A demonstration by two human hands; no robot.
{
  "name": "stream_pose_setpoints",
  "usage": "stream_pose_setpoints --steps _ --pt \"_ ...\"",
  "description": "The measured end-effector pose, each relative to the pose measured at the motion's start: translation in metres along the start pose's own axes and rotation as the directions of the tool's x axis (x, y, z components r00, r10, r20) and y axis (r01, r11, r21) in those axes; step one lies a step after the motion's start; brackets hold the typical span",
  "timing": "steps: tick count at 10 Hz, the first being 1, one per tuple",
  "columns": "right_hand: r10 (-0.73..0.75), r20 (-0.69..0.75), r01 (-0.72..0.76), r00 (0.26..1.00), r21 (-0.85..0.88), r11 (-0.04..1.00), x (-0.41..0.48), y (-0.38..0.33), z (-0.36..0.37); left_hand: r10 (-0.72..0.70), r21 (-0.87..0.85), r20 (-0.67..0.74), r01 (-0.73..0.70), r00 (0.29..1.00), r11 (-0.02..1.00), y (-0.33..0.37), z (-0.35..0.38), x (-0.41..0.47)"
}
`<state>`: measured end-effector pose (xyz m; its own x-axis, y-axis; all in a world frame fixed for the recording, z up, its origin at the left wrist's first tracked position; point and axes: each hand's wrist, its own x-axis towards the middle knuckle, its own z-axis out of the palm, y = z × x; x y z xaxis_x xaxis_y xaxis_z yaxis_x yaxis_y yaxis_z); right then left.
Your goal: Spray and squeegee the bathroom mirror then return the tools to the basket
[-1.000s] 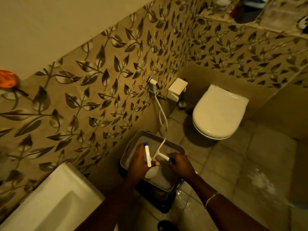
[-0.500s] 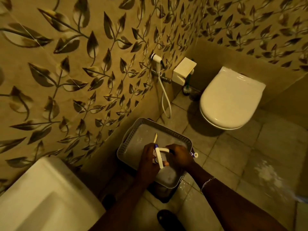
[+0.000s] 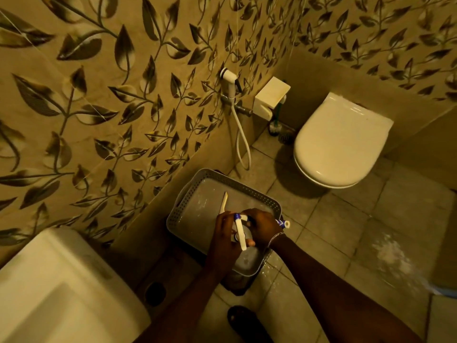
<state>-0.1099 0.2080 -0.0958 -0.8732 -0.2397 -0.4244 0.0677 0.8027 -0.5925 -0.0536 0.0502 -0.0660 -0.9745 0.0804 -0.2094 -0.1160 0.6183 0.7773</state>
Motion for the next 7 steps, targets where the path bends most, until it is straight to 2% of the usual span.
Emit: stream_pose_setpoints --steps 4,5,6,7 --pt "-0.007 -0.013 0.005 1.0 -0.102 0.995 -0.003 0.003 0.004 -0.079 -0.075 0.02 0.08 0.997 0.994 -0.015 0.003 0.006" --pt "0.013 -0.009 -0.014 1.0 -0.13 0.991 -0.011 -0.001 0.001 -0.077 -0.004 0.092 0.077 0.993 0.997 -0.017 -0.008 0.003" --pt "0.013 -0.028 -0.018 1.0 -0.177 0.984 -0.025 -0.013 -0.012 -0.036 0.178 0.146 0.01 0.989 0.984 -0.009 -0.033 -0.009" --pt "-0.019 -0.081 0.001 0.997 -0.213 0.977 -0.037 -0.028 -0.024 -0.027 0.311 0.064 0.006 0.998 0.951 -0.001 -0.058 -0.02"
